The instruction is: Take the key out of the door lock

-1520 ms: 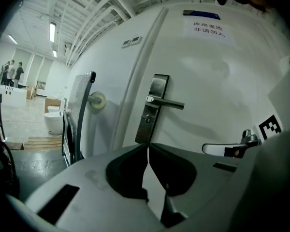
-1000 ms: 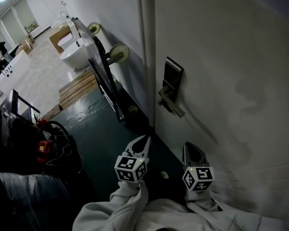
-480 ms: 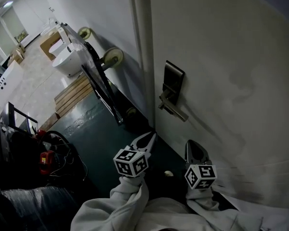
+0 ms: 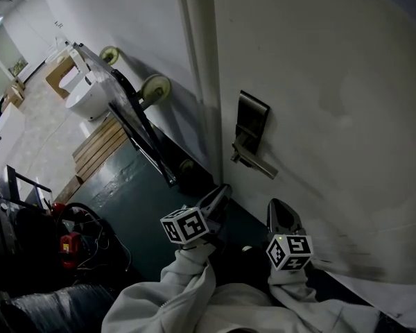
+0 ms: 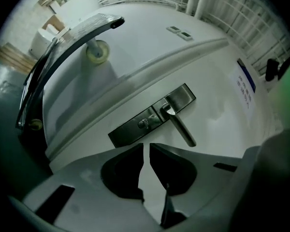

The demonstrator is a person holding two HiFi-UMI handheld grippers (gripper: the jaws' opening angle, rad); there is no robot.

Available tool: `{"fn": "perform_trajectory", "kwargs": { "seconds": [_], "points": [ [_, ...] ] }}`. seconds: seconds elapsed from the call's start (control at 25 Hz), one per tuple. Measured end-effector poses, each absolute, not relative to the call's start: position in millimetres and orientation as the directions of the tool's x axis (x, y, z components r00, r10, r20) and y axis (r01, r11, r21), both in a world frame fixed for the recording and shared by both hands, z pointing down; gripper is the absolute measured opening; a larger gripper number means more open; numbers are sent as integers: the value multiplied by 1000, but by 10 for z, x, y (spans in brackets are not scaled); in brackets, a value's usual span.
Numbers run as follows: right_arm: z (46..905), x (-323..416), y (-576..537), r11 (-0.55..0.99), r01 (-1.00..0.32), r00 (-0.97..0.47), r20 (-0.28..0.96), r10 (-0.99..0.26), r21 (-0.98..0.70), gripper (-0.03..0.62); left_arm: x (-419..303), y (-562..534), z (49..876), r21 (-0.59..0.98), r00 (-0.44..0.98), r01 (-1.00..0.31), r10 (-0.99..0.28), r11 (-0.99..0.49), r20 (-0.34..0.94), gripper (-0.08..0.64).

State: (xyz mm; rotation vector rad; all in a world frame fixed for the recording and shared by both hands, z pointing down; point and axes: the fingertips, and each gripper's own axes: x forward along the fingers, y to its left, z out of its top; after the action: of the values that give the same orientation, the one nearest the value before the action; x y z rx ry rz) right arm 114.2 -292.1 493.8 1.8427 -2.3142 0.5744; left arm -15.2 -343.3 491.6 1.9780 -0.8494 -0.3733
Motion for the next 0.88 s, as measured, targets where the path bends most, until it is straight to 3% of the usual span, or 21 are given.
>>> {"fn": "perform_trajectory", "kwargs": {
  "seconds": [0.08,0.16,0.2,0.4,0.88],
  "points": [
    [4943,1135,-2937,169,-963,-233,332,-914,-211,52,-142,-3487,4890,881,724,-351,-688,-317,41,39],
    [4957,1118,-2949,159,-965,-223,334,-916,-209,52,-124,-3538,4878,910,732,-288,-681,-297,10,148],
    [4963,1104,-2953,155,-966,-219,335,-917,-207,52,-123,-3569,4880,923,732,-260,-682,-283,-3,155],
    [4967,1056,-2956,139,-969,-203,337,-919,-206,52,-112,-3735,4834,963,697,-150,-715,-224,-58,161],
    [4983,1057,-3030,121,-973,-182,330,-926,-197,52,10,-4000,4867,976,662,-96,-745,-194,-83,161]
  ]
}}
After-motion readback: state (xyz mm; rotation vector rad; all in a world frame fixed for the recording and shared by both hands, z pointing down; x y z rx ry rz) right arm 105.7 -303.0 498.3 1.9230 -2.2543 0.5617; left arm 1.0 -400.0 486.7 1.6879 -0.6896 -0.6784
